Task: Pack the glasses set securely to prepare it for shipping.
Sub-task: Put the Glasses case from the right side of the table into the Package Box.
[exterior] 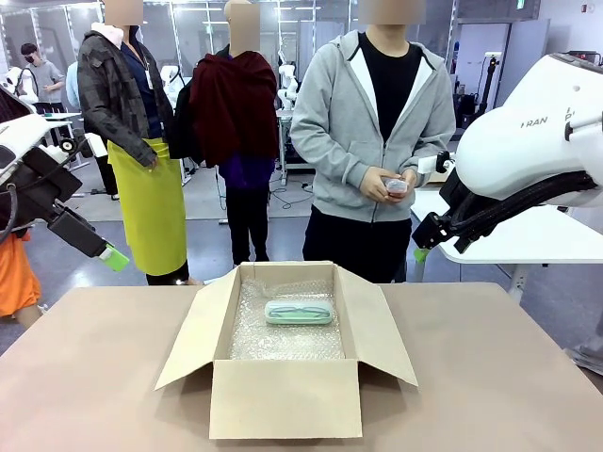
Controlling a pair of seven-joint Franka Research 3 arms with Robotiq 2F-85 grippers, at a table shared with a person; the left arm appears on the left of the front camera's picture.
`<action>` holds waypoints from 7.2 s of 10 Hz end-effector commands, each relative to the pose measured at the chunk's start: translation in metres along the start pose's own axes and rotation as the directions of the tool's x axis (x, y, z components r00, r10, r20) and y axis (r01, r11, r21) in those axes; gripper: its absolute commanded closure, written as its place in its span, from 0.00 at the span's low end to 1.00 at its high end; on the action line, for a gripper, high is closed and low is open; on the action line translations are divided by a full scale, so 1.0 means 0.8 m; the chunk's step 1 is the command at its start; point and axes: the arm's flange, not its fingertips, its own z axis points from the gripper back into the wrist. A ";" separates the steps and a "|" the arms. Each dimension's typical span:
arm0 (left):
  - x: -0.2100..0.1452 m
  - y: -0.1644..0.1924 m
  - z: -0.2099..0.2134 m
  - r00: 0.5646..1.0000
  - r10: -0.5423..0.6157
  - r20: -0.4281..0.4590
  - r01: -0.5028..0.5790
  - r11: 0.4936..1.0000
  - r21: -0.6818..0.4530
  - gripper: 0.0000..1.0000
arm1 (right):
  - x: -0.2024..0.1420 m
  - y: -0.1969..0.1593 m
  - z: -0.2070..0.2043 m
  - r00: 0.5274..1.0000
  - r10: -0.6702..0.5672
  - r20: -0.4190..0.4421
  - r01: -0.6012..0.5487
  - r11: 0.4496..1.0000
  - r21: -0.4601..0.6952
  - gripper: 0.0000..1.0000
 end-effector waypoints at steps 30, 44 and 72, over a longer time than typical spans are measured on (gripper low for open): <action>-0.001 0.001 0.003 1.000 -0.018 0.015 0.018 1.000 -0.023 0.00 | -0.002 -0.071 -0.019 0.957 -0.229 -0.179 0.217 0.973 -0.084 0.00; -0.001 0.001 0.003 1.000 -0.018 0.015 0.018 1.000 -0.023 0.00 | -0.046 -0.145 -0.253 0.839 -0.512 -0.184 0.455 0.845 -0.280 0.00; -0.001 0.001 0.003 1.000 -0.018 0.015 0.018 1.000 -0.023 0.00 | 0.158 0.212 -0.116 0.575 0.783 -0.237 -0.735 0.621 0.272 0.66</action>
